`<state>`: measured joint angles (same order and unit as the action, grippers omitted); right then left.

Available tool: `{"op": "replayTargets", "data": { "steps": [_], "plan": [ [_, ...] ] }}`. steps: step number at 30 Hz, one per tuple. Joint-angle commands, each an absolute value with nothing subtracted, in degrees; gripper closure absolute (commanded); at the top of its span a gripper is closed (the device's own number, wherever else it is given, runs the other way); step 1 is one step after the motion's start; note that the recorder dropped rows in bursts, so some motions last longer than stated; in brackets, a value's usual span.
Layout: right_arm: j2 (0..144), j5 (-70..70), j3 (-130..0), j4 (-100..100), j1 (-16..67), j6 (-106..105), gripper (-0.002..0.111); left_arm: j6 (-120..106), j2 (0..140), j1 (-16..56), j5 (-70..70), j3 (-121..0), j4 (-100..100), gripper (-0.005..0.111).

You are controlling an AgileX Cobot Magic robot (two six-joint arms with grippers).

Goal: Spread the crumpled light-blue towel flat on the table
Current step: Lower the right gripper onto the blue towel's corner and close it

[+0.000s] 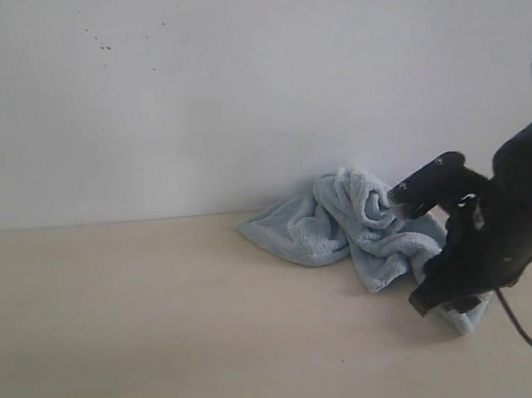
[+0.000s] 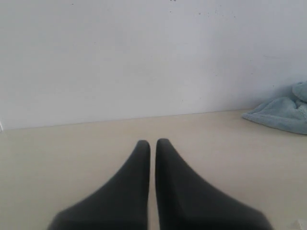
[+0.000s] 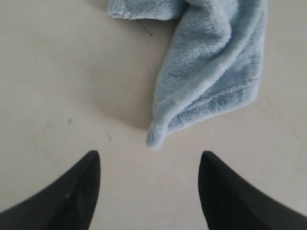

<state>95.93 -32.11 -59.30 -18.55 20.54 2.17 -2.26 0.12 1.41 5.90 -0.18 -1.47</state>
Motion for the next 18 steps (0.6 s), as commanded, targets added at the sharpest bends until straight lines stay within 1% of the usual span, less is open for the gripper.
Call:
{"op": "replayTargets", "data": {
  "steps": [1, 5, 11, 18],
  "plan": [
    [105.3, -29.9, -64.3, -19.4, 20.6, 3.0, 0.052, -2.0, 0.0, 1.3, 5.9, 0.0, -1.1, 0.103],
    [110.2, -30.2, -66.9, -22.6, 20.6, 4.8, 0.052, -2.0, 0.0, 1.3, 5.9, 0.0, -1.1, 0.103],
    [111.0, -32.1, -67.3, -35.1, 20.6, 17.4, 0.052, -2.0, 0.0, 1.3, 5.9, 0.0, -1.1, 0.103],
    [111.2, -31.5, -67.3, -30.0, 19.8, 15.7, 0.052, -2.0, 0.0, 1.3, 5.9, 0.0, -1.1, 0.103]
  ]
}}
